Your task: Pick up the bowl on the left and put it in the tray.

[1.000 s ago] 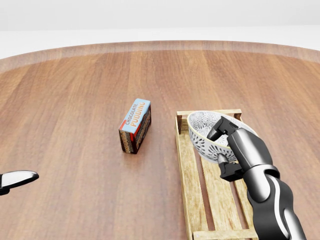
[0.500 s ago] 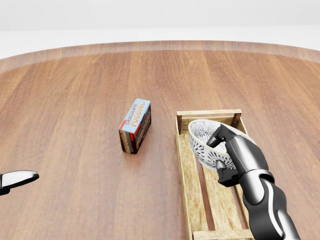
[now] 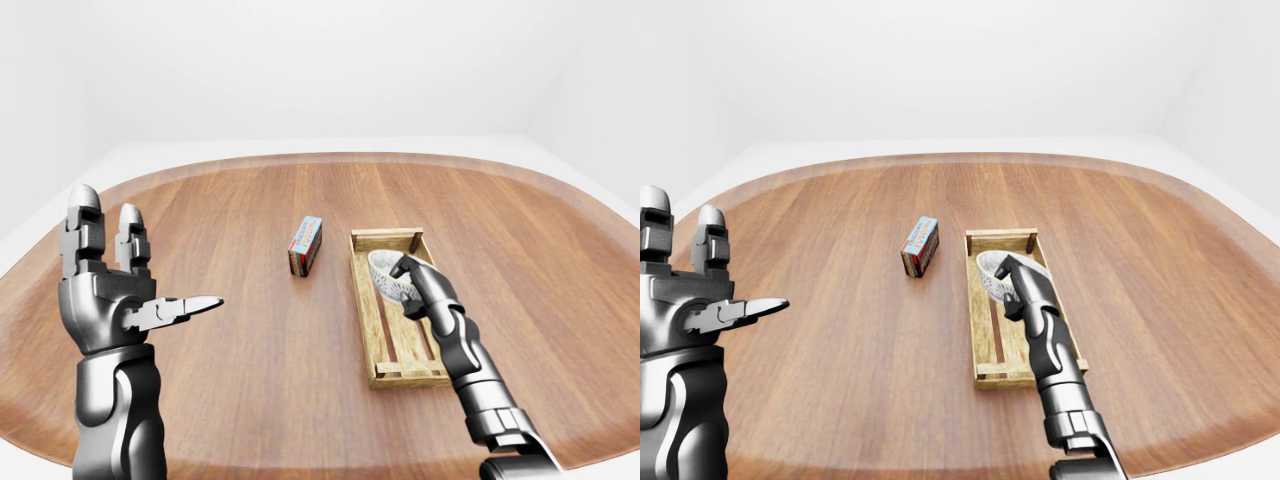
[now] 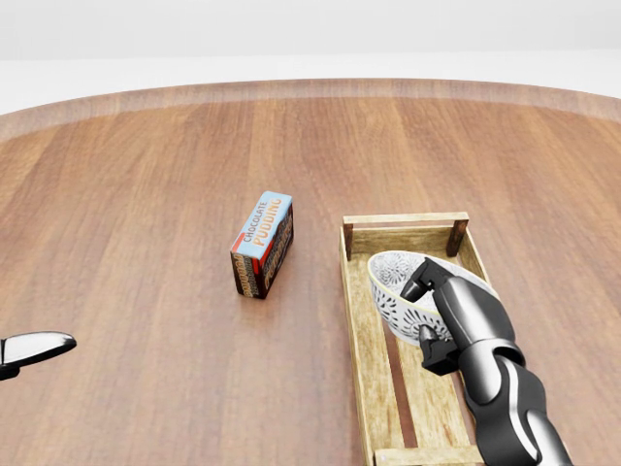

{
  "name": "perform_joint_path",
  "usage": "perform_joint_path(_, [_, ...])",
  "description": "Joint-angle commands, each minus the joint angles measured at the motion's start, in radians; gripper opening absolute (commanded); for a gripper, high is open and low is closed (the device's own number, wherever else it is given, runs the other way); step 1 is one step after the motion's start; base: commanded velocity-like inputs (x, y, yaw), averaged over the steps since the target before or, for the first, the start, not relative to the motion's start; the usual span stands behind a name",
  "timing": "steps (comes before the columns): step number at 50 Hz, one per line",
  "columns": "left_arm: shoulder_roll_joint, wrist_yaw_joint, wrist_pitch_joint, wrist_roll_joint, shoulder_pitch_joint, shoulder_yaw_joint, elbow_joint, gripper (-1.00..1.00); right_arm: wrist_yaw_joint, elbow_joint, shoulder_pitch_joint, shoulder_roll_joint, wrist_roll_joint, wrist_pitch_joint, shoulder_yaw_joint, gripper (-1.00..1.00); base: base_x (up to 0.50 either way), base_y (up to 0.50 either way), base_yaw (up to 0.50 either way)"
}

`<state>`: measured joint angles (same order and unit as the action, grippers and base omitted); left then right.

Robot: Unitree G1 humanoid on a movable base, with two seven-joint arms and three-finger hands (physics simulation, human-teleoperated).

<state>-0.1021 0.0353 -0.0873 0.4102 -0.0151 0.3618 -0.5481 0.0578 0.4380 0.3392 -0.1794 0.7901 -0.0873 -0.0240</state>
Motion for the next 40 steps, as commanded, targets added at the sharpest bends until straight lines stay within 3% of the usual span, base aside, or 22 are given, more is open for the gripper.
perform_joint_path(1, [0.0,0.001,0.0,-0.001,0.0,-0.001,0.0,1.0,-0.042,0.054,0.015,0.004,0.063,0.0,0.007,-1.0,0.0,0.0,0.0])
perform_joint_path(20, [0.004,0.003,0.0,-0.001,-0.006,-0.001,-0.012,1.0,-0.148,0.234,0.045,0.005,0.0,0.0,0.001,-1.0,0.0,0.0,0.0])
perform_joint_path(40, [0.003,-0.001,0.0,0.002,-0.005,-0.002,-0.015,1.0,-0.192,0.301,0.06,0.003,-0.027,0.0,0.018,-1.0,0.0,0.0,0.0])
